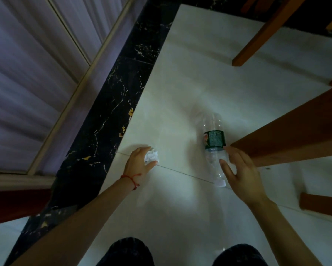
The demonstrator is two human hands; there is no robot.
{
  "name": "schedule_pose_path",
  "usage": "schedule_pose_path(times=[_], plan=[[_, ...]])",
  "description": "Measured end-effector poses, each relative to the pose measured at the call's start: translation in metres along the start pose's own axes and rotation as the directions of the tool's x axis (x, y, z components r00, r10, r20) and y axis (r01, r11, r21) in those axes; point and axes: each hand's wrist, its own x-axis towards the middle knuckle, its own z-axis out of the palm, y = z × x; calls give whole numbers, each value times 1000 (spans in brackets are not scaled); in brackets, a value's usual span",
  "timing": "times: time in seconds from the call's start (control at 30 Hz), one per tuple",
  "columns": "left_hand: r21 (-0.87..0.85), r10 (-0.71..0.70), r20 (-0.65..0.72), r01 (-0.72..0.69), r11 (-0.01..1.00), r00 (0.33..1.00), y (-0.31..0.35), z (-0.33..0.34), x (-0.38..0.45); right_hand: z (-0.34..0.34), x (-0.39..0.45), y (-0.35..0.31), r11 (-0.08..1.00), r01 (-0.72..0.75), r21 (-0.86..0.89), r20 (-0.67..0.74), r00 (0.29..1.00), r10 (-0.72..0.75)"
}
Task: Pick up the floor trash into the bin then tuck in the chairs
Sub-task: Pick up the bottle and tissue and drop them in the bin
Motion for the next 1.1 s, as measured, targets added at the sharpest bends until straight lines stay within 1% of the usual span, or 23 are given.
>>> schedule_pose_path(times=[0.1, 0.2, 0.3, 0.37, 0.47, 0.53, 0.6, 0.7, 0.8, 0.93, 1.0, 1.1], plan=[[-7, 3, -53, -3, 1000, 999, 0, 9, 6, 4, -4, 0, 999, -8, 38, 20, 1000, 7], [-82, -28, -120, 18, 996, 992, 5, 13, 10, 9, -8, -1, 995, -48, 88, 35, 998, 45], [-123, -40, -173, 19, 992, 984, 2, 18, 12, 14, -9, -1, 991, -88, 100, 47, 995, 83], [-199, -69, -208, 27, 980, 976, 1, 19, 12, 17, -9, -3, 985, -117, 122, 54, 992, 112], [-362, -188, -166, 117, 925, 968, 3, 20, 9, 20, -8, -5, 976, -152, 154, 47, 988, 146], [-481, -270, -127, 179, 858, 954, 3, 21, 7, 22, -6, -5, 969, -182, 167, 27, 983, 180], [-559, -323, -102, 214, 801, 941, 4, 21, 5, 25, -1, -4, 960, -228, 160, -7, 973, 232], [-597, -334, -87, 219, 772, 938, 12, 20, 0, 31, 8, -5, 930, -344, 131, -37, 935, 351], [-633, -329, -95, 198, 749, 940, 19, 19, -7, 37, 14, -9, 880, -450, 150, -12, 890, 457], [-665, -320, -73, 193, 722, 945, 24, 15, -14, 48, 18, -8, 827, -526, 199, 34, 847, 531], [-684, -315, -71, 184, 706, 946, 25, 14, -14, 51, 19, -9, 788, -562, 253, 46, 820, 570], [-698, -315, -75, 175, 694, 946, 29, 12, -16, 50, 21, -10, 736, -578, 351, 66, 800, 596]])
